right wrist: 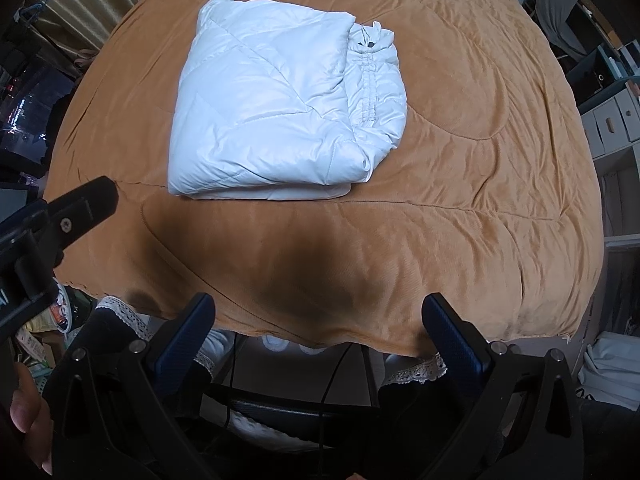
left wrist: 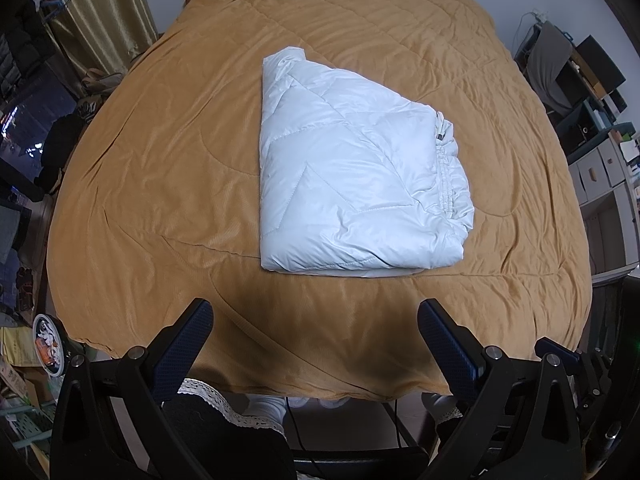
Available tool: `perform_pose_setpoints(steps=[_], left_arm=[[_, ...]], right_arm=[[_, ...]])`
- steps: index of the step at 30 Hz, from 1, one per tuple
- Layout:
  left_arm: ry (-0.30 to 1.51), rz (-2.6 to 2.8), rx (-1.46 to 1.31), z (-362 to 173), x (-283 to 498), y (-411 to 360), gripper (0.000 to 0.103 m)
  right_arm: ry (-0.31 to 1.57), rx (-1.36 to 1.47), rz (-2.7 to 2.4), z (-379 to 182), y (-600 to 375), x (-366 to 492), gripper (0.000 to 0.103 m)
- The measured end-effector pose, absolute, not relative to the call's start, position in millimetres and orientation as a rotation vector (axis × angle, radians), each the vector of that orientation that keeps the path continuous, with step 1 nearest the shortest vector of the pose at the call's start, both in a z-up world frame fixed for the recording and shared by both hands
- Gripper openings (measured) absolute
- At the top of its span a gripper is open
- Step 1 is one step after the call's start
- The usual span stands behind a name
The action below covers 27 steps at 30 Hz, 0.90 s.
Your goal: Fold large clothes
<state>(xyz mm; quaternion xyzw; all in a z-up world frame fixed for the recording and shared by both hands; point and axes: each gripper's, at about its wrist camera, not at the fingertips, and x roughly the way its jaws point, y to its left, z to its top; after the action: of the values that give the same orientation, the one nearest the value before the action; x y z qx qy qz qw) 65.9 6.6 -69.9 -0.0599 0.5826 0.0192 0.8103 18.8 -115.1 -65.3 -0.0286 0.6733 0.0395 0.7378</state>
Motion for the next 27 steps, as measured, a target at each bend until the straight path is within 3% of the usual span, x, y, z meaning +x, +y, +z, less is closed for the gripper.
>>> perform_pose_setpoints(steps=[27], left_arm=[[1.252,0.040,-0.129,-71.6,65.5,6.2,0.102]], right_arm=[[1.483,-0.067,0.093,-67.5,-115.1,17.0,0.103]])
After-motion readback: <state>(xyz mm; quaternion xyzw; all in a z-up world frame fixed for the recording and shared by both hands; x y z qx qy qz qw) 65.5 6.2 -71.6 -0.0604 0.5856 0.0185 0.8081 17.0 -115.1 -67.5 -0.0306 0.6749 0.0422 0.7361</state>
